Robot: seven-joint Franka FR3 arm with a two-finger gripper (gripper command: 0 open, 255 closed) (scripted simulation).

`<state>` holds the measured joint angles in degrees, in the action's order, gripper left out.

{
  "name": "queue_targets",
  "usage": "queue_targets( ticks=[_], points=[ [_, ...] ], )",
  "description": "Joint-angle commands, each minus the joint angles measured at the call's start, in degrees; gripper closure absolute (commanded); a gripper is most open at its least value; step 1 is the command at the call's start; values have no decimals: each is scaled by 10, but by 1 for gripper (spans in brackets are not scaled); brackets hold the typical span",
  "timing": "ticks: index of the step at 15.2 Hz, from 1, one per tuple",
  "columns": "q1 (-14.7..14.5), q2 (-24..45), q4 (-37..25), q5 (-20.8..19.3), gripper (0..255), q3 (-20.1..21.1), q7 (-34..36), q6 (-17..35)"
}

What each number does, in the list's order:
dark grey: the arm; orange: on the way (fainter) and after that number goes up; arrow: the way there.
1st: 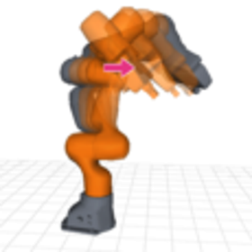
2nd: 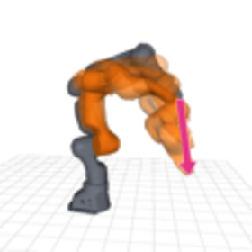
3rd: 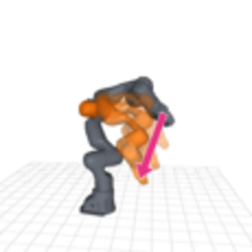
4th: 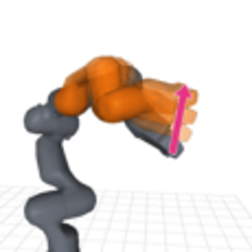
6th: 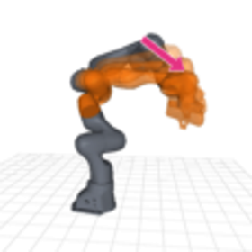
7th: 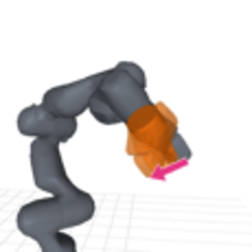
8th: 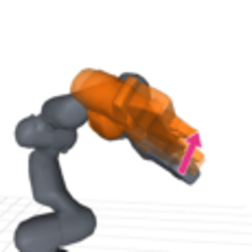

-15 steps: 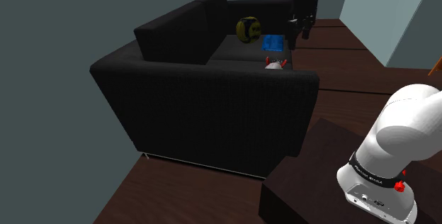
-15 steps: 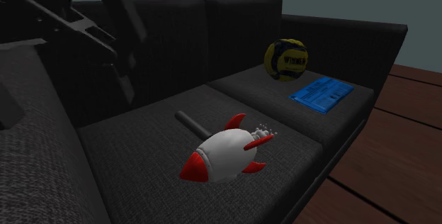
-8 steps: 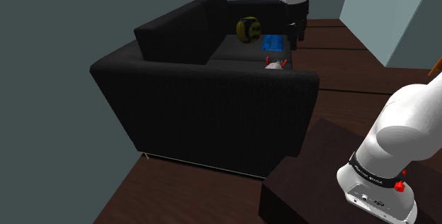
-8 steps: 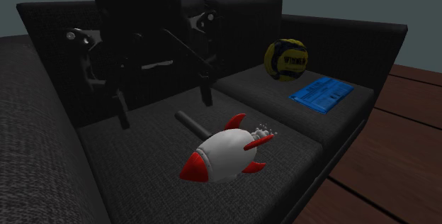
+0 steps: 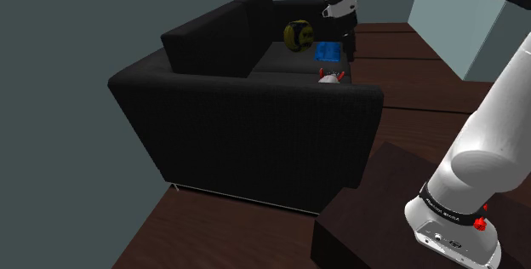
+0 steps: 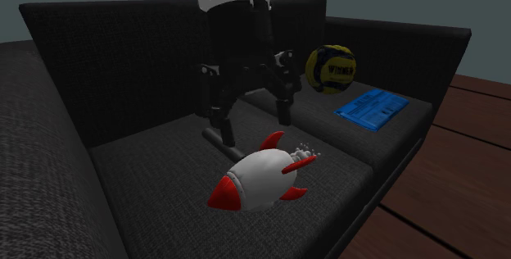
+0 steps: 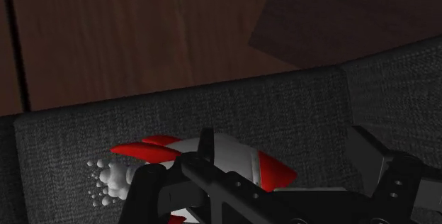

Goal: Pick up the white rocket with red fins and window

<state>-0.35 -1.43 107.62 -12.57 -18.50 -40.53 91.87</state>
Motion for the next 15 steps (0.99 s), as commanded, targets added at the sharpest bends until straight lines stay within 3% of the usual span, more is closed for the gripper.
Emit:
queue_targets(
  ticks=[1,12,15],
  points=[
    [6,59,-40,2,0,-7,-49,-1],
    [63,368,-315,-9,0,1,-270,-57],
    [64,373,-301,-8,0,3,-264,-39]
  ],
)
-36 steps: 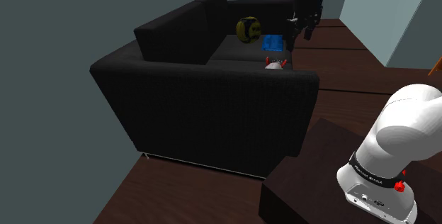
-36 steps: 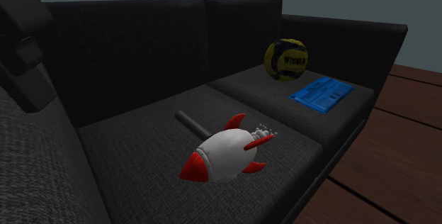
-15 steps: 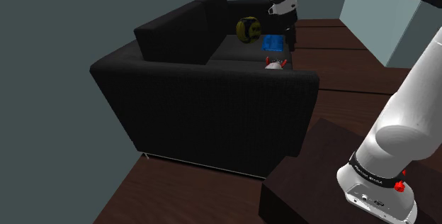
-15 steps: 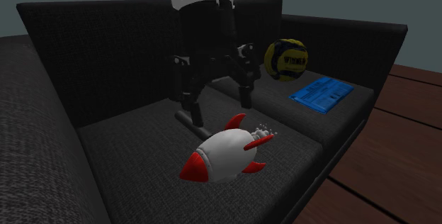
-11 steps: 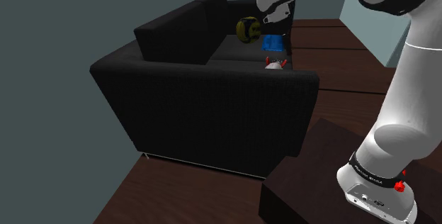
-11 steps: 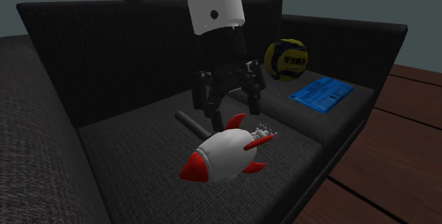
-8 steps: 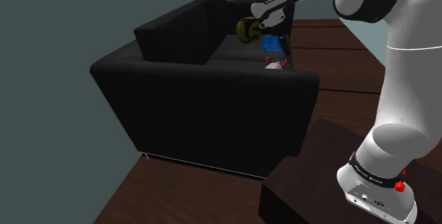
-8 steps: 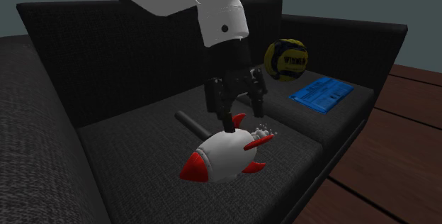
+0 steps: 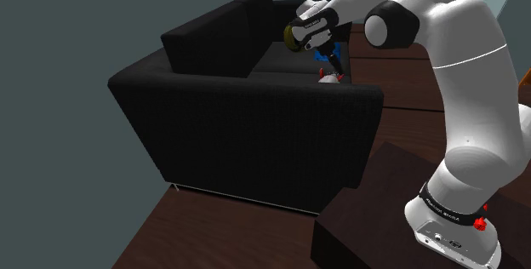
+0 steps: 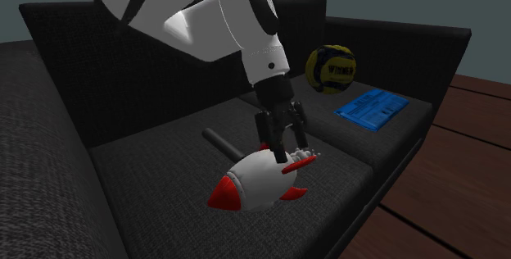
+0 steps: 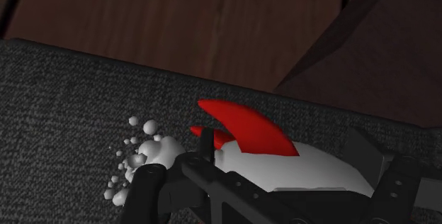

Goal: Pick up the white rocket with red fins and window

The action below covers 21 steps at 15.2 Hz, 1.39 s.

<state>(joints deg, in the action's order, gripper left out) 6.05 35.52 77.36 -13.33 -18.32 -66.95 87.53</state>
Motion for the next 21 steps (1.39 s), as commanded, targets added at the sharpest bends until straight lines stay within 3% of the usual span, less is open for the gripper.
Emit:
queue_targets(
  ticks=[1,6,7,16,21],
  points=[
    [0,6,6,1,0,1,2,10],
    [1,15,19,3,0,3,9,31],
    [1,16,17,3,255,3,8,30],
    [1,15,19,3,255,3,9,31],
    [0,3,0,0,255,1,0,2]
  ],
)
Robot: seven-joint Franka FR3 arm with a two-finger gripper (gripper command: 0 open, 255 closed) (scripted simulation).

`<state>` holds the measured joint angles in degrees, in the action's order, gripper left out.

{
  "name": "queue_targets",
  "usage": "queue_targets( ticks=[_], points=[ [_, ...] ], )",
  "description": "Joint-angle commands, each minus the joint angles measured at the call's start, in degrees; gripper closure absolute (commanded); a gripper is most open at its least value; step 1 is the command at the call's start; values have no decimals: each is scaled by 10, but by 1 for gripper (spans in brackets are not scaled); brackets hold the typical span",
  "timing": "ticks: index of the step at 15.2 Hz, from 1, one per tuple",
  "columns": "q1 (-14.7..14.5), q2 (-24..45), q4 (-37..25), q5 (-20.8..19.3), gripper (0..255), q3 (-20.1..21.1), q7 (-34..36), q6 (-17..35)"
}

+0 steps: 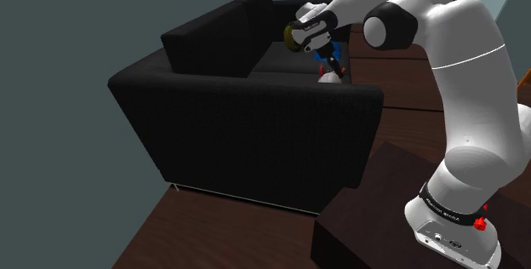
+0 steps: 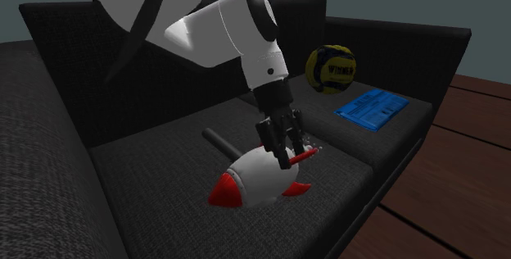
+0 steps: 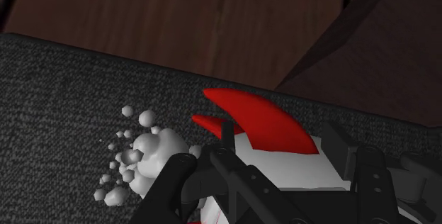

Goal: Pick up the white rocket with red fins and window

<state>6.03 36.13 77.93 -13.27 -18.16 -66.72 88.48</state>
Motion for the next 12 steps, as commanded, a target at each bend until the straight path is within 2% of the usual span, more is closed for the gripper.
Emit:
queue_targets(
  ticks=[1,12],
  points=[
    [0,-5,-10,-1,255,-1,-4,-14],
    [-1,-18,-60,-6,255,-5,-23,-72]
  ],
)
